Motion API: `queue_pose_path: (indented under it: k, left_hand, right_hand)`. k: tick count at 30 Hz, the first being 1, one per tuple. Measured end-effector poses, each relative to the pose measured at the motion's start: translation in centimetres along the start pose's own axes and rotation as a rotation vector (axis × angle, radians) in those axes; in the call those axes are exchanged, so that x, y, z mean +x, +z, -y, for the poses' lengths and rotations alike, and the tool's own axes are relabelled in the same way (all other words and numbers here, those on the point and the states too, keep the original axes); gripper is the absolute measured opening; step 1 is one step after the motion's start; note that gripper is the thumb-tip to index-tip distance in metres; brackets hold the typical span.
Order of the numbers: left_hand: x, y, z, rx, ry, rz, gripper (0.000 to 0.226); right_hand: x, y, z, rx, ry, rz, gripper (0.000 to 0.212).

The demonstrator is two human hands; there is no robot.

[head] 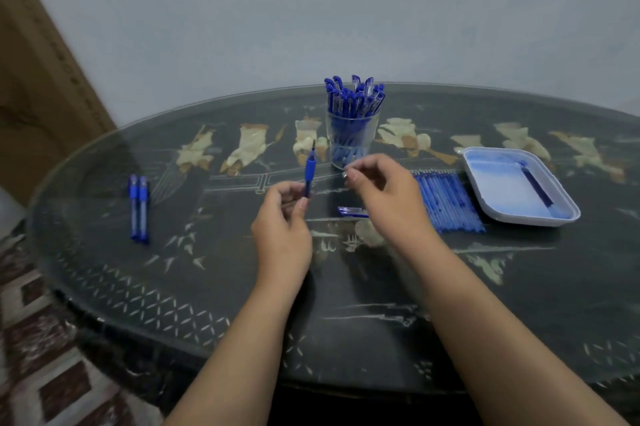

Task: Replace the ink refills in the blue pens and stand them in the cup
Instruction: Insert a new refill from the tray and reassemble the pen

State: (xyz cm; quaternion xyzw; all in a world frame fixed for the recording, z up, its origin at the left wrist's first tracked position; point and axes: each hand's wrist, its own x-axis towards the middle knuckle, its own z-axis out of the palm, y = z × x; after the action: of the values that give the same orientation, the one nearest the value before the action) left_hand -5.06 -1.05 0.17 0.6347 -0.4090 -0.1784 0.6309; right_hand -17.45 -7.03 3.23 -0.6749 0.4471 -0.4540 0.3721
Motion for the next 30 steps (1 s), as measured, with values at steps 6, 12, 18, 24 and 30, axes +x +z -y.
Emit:
queue_pose_path:
  k: [6, 12, 18, 24, 30]
  left_hand:
    - [0.4, 0.9, 1.0, 0.088, 0.103, 0.1, 0.028]
    - [0.6, 0.9, 1.4, 0.093, 0.103, 0.115, 0.025]
    - [0.6, 0.9, 1.6, 0.084, 0.105, 0.12, 0.025]
    - [0.6, 0.9, 1.6, 0.072, 0.107, 0.129, 0.026]
    - [0.5, 0.8, 1.6, 0.059, 0.107, 0.143, 0.028]
  right_hand:
    - [0.6, -1.5, 3.8, 0.309, -0.041, 0.056, 0.016]
    - [0.4, -2.2, 4.1, 0.199, -0.028, 0.154, 0.016]
    - [0.4, -2.5, 4.2, 0.178, -0.057, 0.188, 0.015]
    - [0.6, -2.2, 3.7, 0.01, -0.096, 0.2, 0.019]
    - [0.8, -1.9, 3.4, -0.239, -0.167, 0.086, 0.012]
